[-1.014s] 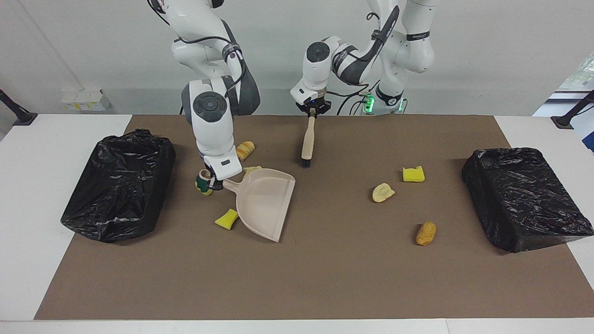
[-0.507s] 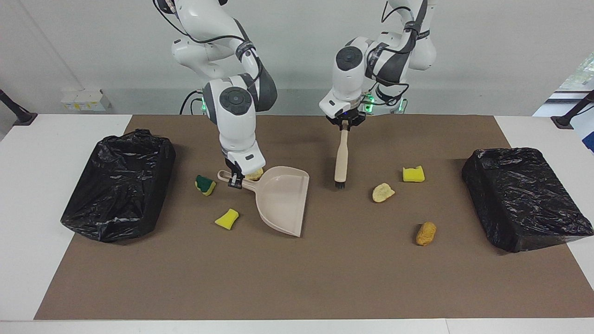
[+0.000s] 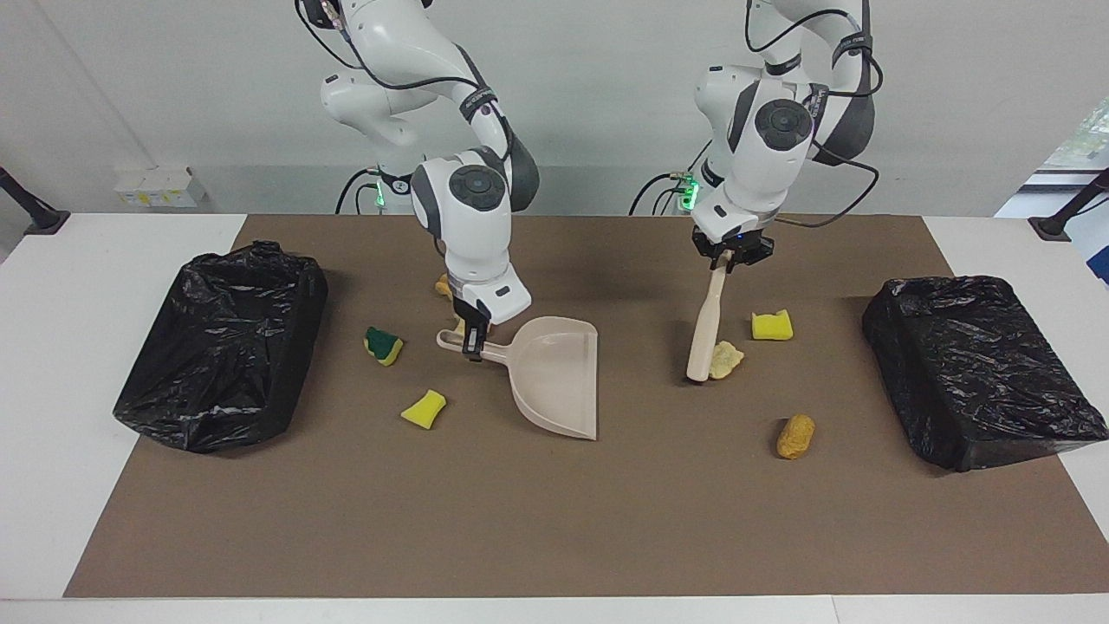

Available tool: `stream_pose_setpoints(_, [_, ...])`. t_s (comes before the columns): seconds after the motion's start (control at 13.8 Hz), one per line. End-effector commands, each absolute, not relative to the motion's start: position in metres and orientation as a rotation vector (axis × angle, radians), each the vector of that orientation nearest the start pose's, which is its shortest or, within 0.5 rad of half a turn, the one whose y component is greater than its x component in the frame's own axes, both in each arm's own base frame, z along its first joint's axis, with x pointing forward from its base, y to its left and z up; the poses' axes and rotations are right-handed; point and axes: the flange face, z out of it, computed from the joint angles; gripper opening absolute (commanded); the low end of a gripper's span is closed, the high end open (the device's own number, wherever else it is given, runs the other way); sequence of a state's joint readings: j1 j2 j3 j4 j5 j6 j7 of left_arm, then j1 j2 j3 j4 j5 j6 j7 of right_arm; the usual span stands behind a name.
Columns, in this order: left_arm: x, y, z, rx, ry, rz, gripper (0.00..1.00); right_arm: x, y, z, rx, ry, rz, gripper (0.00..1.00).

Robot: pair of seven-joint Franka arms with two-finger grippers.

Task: Sweep and dump trash in bin

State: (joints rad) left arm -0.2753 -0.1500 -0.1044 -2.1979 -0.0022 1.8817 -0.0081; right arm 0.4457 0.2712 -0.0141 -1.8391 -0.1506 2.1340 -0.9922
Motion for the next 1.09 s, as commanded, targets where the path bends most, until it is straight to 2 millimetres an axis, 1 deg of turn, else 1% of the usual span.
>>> stream_pose_setpoints(0.0, [0.429, -0.193, 0.41, -2.986, 0.635, 0.304, 0.0, 0.563, 0.256, 0.386, -2.387, -2.274, 0.03, 0.0])
stream_pose_setpoints(0.07, [0.419, -0.194, 0.397, -2.981, 0.642, 0.315, 0.0, 0.563, 0.257, 0.385, -2.387, -2.274, 0.035, 0.0])
stream_pose_setpoints(0.36, [0.415, -0.198, 0.384, -2.984, 0.624, 0.324, 0.0, 0.559, 0.248, 0.38, -2.393, -2.257, 0.067, 0.0])
stream_pose_setpoints(0.51, [0.409, -0.195, 0.368, -2.989, 0.624, 0.321, 0.0, 0.557, 0.246, 0.377, -2.393, -2.254, 0.077, 0.0])
stream_pose_setpoints(0.72, [0.41, -0.188, 0.365, -2.993, 0.619, 0.328, 0.0, 0.556, 0.245, 0.376, -2.393, -2.252, 0.08, 0.0])
stream_pose_setpoints(0.8, [0.413, -0.18, 0.365, -3.001, 0.597, 0.325, 0.0, 0.556, 0.245, 0.376, -2.393, -2.252, 0.08, 0.0])
stream_pose_setpoints(0.94, [0.408, -0.175, 0.355, -2.996, 0.588, 0.357, 0.0, 0.556, 0.245, 0.376, -2.399, -2.247, 0.077, 0.0])
stream_pose_setpoints(1.01, [0.408, -0.175, 0.354, -2.995, 0.593, 0.355, 0.0, 0.556, 0.245, 0.376, -2.4, -2.246, 0.076, 0.0])
